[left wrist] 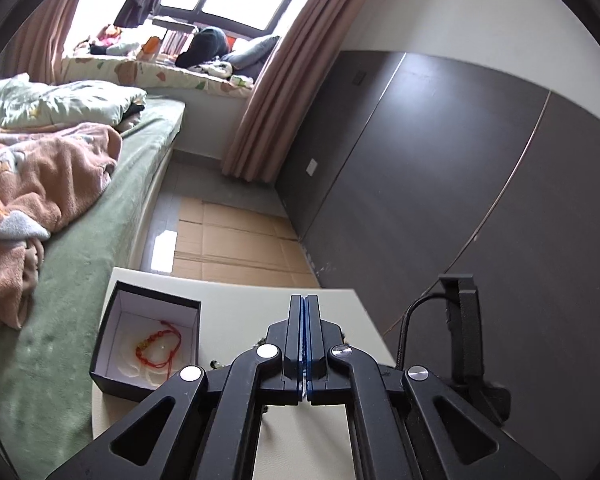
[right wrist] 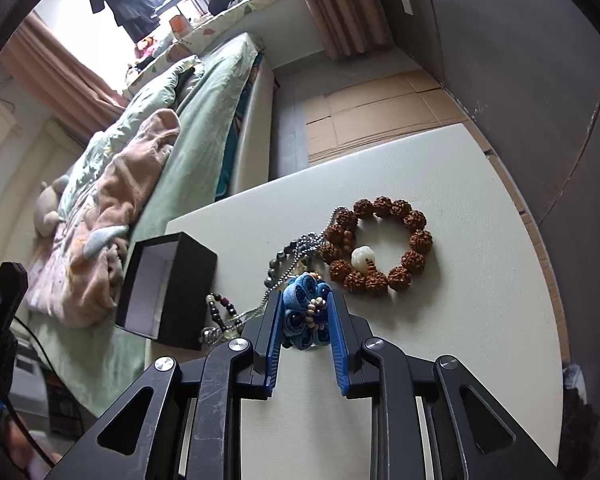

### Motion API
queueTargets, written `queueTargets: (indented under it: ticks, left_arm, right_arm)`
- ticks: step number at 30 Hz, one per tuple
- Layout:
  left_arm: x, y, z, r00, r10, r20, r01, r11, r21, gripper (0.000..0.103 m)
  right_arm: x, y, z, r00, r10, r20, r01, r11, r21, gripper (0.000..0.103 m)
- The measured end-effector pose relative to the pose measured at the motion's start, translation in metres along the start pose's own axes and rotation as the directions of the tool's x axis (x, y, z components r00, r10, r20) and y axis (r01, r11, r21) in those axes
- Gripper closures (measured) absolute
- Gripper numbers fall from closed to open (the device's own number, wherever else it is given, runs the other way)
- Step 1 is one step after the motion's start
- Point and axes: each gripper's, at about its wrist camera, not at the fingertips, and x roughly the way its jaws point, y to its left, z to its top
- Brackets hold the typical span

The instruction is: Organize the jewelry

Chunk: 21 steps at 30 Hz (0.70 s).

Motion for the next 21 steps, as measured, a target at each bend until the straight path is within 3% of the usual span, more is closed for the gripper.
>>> queueTargets:
  ticks: [5,10,12,13,14,15,16,17,21]
  left_arm:
    - [0.038,0.008,-0.017,0.984,0.076,-0.162,-0.080,0.997,-0.019,0.103]
    - [0.071,0.017,-0.038,0.938,0.115,-0.326,-0.132,0.991,-0.032,0.102]
    - [0.078,0.019,-0.044,0.925,0.112,-0.363,-0.135,0.990,-0.039,0.097]
    - [0.078,0.018,-0.046,0.921,0.119,-0.370,-0.142,0.989,-0.035,0.086]
    - [0.078,0.018,-0.047,0.919,0.126,-0.373,-0.148,0.988,-0.033,0.065]
    - [0.078,0.018,-0.049,0.920,0.126,-0.371,-0.149,0.988,-0.035,0.052]
    - [0.076,0.018,-0.049,0.922,0.122,-0.367,-0.147,0.988,-0.041,0.033]
    - [0.075,0.018,-0.050,0.925,0.121,-0.360,-0.147,0.988,-0.047,0.028]
    - [0.074,0.018,-0.054,0.921,0.143,-0.362,-0.167,0.985,-0.036,0.028]
  right_arm:
    - [0.005,-0.005,0.000,1.000,0.002,-0.031,-0.001,1.000,0.018,0.080]
    - [0.000,-0.020,-0.001,0.999,-0.003,-0.031,0.005,0.999,0.054,0.080]
    - [-0.002,-0.026,-0.001,0.999,-0.006,-0.032,0.008,0.998,0.066,0.080]
    - [-0.002,-0.028,-0.001,0.999,-0.005,-0.035,0.007,0.998,0.070,0.080]
    - [-0.002,-0.029,-0.001,0.999,-0.002,-0.039,0.004,0.997,0.072,0.079]
    - [-0.002,-0.030,-0.001,0.999,0.002,-0.045,0.002,0.997,0.073,0.079]
    - [-0.001,-0.031,-0.001,0.999,0.001,-0.048,0.003,0.997,0.074,0.079]
    - [-0.001,-0.032,-0.001,0.999,-0.003,-0.049,0.006,0.997,0.076,0.079]
    - [0.000,-0.034,-0.001,0.998,-0.024,-0.062,0.029,0.996,0.079,0.077]
